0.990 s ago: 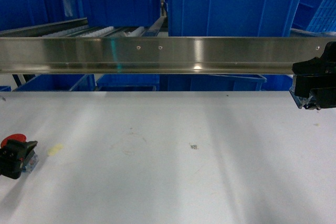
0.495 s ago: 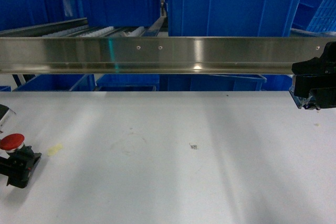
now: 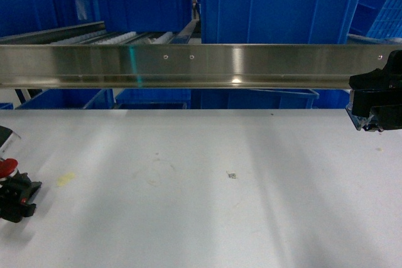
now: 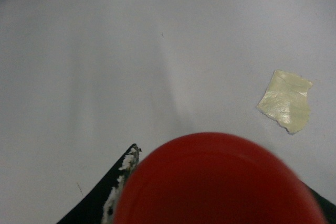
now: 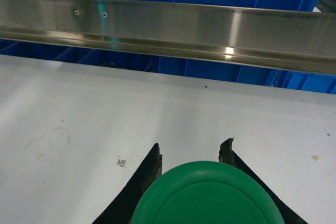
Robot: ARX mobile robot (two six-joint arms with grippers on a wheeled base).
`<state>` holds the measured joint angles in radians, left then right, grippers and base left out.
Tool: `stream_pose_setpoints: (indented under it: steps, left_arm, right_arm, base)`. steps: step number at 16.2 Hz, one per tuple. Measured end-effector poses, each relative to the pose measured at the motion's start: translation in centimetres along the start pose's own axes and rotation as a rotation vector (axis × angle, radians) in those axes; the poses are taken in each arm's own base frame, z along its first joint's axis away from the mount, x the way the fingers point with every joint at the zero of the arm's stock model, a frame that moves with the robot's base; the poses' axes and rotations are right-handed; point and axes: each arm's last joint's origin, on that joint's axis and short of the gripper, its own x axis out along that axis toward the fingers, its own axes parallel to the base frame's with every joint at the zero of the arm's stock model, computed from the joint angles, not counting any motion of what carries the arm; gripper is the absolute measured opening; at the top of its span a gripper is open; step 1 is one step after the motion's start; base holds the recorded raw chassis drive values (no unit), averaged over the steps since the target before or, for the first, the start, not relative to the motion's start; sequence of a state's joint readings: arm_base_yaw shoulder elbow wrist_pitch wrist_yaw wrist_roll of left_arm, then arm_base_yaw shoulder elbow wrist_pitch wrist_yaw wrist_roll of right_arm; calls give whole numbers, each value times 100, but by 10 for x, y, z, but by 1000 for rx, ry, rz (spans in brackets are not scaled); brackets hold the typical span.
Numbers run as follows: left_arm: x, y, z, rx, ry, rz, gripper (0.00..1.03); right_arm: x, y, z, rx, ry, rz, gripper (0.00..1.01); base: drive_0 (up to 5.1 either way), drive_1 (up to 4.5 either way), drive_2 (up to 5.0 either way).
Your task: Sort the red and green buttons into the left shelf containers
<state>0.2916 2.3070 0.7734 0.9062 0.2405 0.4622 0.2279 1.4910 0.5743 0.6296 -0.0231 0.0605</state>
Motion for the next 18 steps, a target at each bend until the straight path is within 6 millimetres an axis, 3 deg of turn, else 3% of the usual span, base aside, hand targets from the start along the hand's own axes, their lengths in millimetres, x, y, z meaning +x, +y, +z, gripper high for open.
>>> stream_pose_setpoints:
  steps: [3, 6, 7, 9, 11, 14, 16, 17, 18]
  left_arm:
    - [0, 0, 0, 5, -4, -1, 28]
    - [-1, 1, 1, 16, -21, 13, 26]
    - [-12, 0, 2, 39, -75, 38, 26]
    - [-48, 0, 21, 90, -215, 81, 25]
    - [-96, 0, 54, 111, -371, 120, 25]
    - [-157, -17, 66, 69, -449, 68, 25]
    - [-199, -13, 86, 63, -582, 111, 25]
    - [-217, -10, 93, 48, -621, 130, 25]
    - [-222, -11, 96, 44, -637, 135, 25]
  right_arm:
    - [0, 0, 0, 0, 0, 0, 28]
    - [0, 0, 0, 0, 0, 0, 28]
    - [0, 0, 0, 0, 0, 0, 28]
    - [0, 0, 0, 0, 0, 0, 28]
    - [0, 0, 0, 0, 0, 0, 28]
    - [0, 0, 0, 0, 0, 0, 28]
    - [0, 0, 0, 0, 0, 0, 28]
    - [0, 0, 0, 0, 0, 1, 28]
    - [0, 0, 0, 0, 0, 0, 28]
  base:
    - [0, 0, 0]
    - [0, 0, 0]
    - [0, 0, 0]
    - [0, 0, 0]
    - [0, 0, 0]
    - [0, 0, 0]
    - [0, 0, 0]
    - [0, 0, 0]
    - [0, 0, 0]
